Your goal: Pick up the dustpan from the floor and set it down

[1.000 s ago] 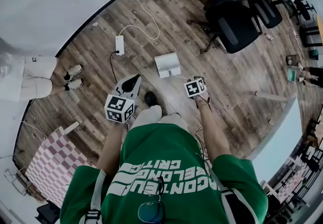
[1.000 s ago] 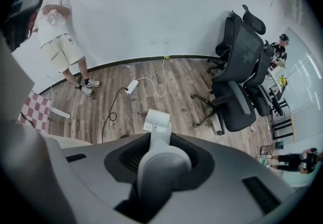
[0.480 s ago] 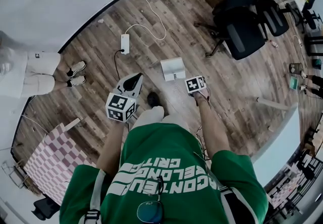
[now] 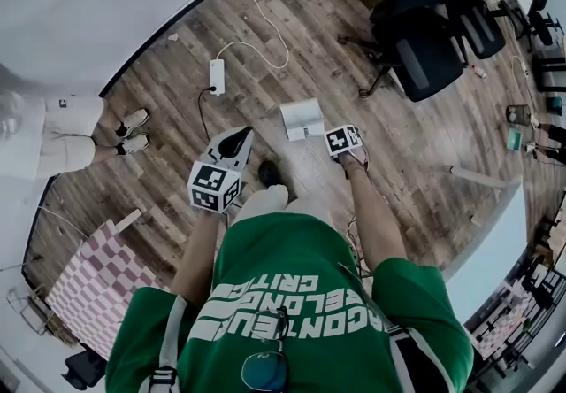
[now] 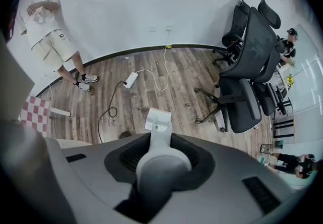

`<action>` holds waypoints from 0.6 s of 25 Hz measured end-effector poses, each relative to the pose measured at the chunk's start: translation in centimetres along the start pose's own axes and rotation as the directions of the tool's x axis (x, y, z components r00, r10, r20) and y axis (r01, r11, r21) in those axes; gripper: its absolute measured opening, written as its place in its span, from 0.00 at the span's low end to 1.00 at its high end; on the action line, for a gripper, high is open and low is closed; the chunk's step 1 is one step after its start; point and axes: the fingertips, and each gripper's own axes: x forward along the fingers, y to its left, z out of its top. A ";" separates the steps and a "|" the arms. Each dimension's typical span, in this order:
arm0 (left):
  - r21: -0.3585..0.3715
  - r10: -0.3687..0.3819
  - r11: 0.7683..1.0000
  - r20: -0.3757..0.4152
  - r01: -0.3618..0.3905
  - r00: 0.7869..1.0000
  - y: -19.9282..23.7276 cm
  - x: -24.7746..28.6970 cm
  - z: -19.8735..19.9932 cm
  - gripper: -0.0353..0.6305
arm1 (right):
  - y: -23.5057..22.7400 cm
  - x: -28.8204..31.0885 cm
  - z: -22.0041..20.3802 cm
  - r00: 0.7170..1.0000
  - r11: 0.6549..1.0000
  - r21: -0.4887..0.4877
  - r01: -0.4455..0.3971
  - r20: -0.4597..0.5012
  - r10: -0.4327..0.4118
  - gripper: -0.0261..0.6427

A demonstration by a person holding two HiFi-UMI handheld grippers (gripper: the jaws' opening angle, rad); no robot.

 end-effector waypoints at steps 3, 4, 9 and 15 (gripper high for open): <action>0.006 -0.002 1.000 0.006 0.002 1.000 0.1 0.1 0.5 0.04 | -0.1 0.1 -0.1 1.000 1.000 0.003 0.002 -0.006 -0.002 0.22; 0.009 -0.001 1.000 0.010 0.001 1.000 0.1 0.1 0.7 0.04 | -0.1 0.0 -0.2 1.000 1.000 0.011 -0.002 -0.007 0.002 0.22; 0.016 0.012 1.000 0.027 -0.013 1.000 -0.3 -0.4 1.7 0.04 | -0.7 -1.1 -0.7 0.999 0.997 0.075 -0.030 0.022 0.028 0.24; 0.020 0.032 0.999 0.044 -0.033 0.999 -2.2 -0.4 2.3 0.04 | -0.4 -4.7 0.4 0.985 0.993 0.063 -0.102 0.148 0.091 0.30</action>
